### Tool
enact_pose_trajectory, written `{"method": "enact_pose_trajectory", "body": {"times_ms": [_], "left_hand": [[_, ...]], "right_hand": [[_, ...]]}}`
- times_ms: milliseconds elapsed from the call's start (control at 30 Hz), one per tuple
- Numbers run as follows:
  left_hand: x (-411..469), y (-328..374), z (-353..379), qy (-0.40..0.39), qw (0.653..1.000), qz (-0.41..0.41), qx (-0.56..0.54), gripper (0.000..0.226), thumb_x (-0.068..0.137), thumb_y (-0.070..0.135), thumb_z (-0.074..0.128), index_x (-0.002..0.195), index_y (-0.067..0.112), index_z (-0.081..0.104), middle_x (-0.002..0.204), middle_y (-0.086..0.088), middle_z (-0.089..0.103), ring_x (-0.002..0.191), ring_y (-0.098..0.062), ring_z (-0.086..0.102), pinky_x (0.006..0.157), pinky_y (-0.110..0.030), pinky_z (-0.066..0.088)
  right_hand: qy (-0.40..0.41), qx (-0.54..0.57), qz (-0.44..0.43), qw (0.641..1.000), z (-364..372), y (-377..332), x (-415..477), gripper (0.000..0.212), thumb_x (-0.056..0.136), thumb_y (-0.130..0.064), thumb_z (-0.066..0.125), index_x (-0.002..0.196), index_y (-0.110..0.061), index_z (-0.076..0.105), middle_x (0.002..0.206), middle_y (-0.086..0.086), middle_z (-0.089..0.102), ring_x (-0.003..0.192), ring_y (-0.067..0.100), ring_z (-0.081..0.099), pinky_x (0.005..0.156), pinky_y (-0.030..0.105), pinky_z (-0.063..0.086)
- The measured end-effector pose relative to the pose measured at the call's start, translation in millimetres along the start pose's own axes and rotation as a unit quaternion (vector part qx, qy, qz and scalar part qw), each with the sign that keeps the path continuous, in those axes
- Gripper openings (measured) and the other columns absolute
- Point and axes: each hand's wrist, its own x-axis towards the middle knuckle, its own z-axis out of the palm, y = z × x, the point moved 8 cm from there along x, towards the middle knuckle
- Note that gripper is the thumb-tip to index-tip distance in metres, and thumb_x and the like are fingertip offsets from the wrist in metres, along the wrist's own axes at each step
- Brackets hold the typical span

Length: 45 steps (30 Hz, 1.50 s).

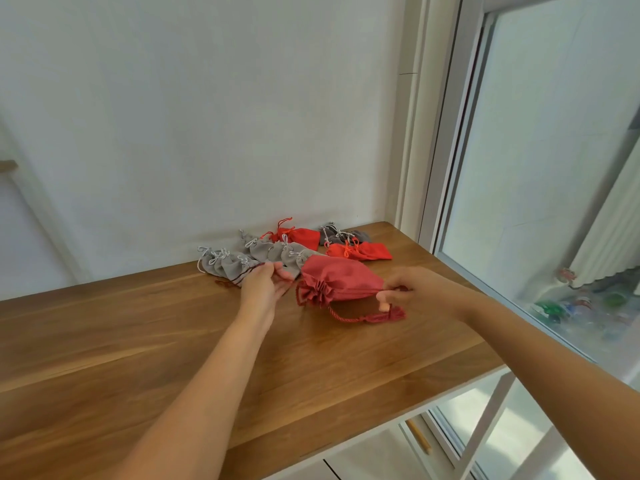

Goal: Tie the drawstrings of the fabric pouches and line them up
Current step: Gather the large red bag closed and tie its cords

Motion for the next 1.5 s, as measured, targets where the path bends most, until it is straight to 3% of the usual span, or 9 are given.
{"method": "enact_pose_trajectory", "body": {"times_ms": [100,233,400,667,800,933,1033,1233,1500], "left_hand": [[-12.6,35.5,25.4,-0.112,0.975,0.082,0.171,0.028,0.101,0.019,0.044,0.09,0.008,0.067,0.053,0.005,0.043,0.048,-0.009,0.044,0.052,-0.023,0.04],[-43.5,53.8,70.5,-0.275,0.829,0.144,0.464,0.024,0.095,0.022,0.056,0.083,0.013,0.075,0.049,0.009,0.044,0.04,-0.001,0.034,0.046,-0.015,0.028],[-77.1,30.5,84.3,-0.414,0.758,0.004,0.503,0.034,0.093,0.008,0.049,0.065,0.014,0.069,0.077,-0.001,0.065,0.041,-0.005,0.024,0.048,-0.021,0.02],[-100.8,31.0,89.4,-0.465,0.78,-0.029,0.418,0.038,0.096,0.023,0.055,0.065,0.025,0.076,0.084,-0.01,0.06,0.049,-0.004,0.029,0.045,-0.013,0.021],[-92.9,28.2,81.9,-0.428,0.82,-0.061,0.375,0.027,0.096,0.02,0.055,0.081,0.013,0.077,0.071,-0.001,0.06,0.049,-0.003,0.037,0.042,-0.013,0.025],[-84.1,32.9,79.0,-0.378,0.873,-0.098,0.292,0.026,0.097,0.018,0.051,0.093,0.001,0.071,0.064,0.005,0.059,0.049,-0.001,0.041,0.041,-0.012,0.029],[-77.9,39.0,79.6,-0.352,0.897,-0.106,0.245,0.025,0.097,0.016,0.052,0.096,-0.001,0.07,0.065,0.003,0.06,0.05,-0.002,0.044,0.042,-0.012,0.032],[-66.2,40.3,76.2,-0.304,0.919,-0.096,0.231,0.027,0.096,0.015,0.054,0.11,-0.005,0.065,0.063,0.003,0.061,0.05,-0.003,0.045,0.041,-0.012,0.034],[-57.7,21.4,60.6,-0.284,0.916,-0.139,0.247,0.016,0.094,0.018,0.058,0.092,0.007,0.068,0.06,0.007,0.059,0.047,-0.001,0.043,0.041,-0.011,0.032]], "right_hand": [[0.055,0.072,-0.035,0.995,-21.5,-13.6,1.5,0.024,0.095,-0.032,0.057,0.075,-0.021,0.066,0.084,-0.009,0.058,0.075,-0.002,0.052,0.073,0.019,0.038],[0.054,0.14,-0.064,0.987,-33.1,-33.2,7.1,0.023,0.094,-0.04,0.055,0.085,-0.022,0.068,0.1,0.001,0.062,0.095,0.017,0.059,0.089,0.035,0.046],[0.028,0.221,-0.067,0.973,-33.6,-58.6,16.0,0.035,0.089,-0.052,0.057,0.078,-0.02,0.065,0.076,-0.006,0.06,0.074,0.011,0.055,0.078,0.03,0.042],[-0.049,0.466,0.058,0.882,-22.1,-65.7,22.6,0.032,0.097,-0.028,0.052,0.069,-0.014,0.053,0.042,-0.006,0.031,0.043,0.011,0.034,0.06,0.024,0.041],[-0.002,0.629,0.108,0.77,-30.2,-48.8,25.8,0.031,0.086,-0.039,0.057,0.091,-0.01,0.066,0.069,0.003,0.063,0.066,0.015,0.063,0.073,0.028,0.053],[0.163,0.346,0.187,0.905,-47.9,-14.2,18.9,0.042,0.085,-0.048,0.066,0.105,-0.012,0.058,0.099,0.001,0.058,0.088,0.015,0.057,0.078,0.024,0.045],[0.296,0.266,0.116,0.91,-69.1,-21.6,10.4,0.041,0.081,-0.038,0.074,0.105,-0.012,0.053,0.091,-0.009,0.053,0.08,0.003,0.05,0.062,0.014,0.037],[0.009,0.169,0.023,0.985,-27.7,-55.4,16.5,0.029,0.085,-0.048,0.066,0.095,-0.021,0.068,0.088,-0.007,0.071,0.081,0.005,0.066,0.076,0.021,0.051],[-0.01,0.197,-0.061,0.978,-15.4,-70.1,12.6,0.031,0.098,-0.032,0.053,0.081,-0.012,0.068,0.064,-0.014,0.052,0.06,0.006,0.047,0.064,0.023,0.041]]}}
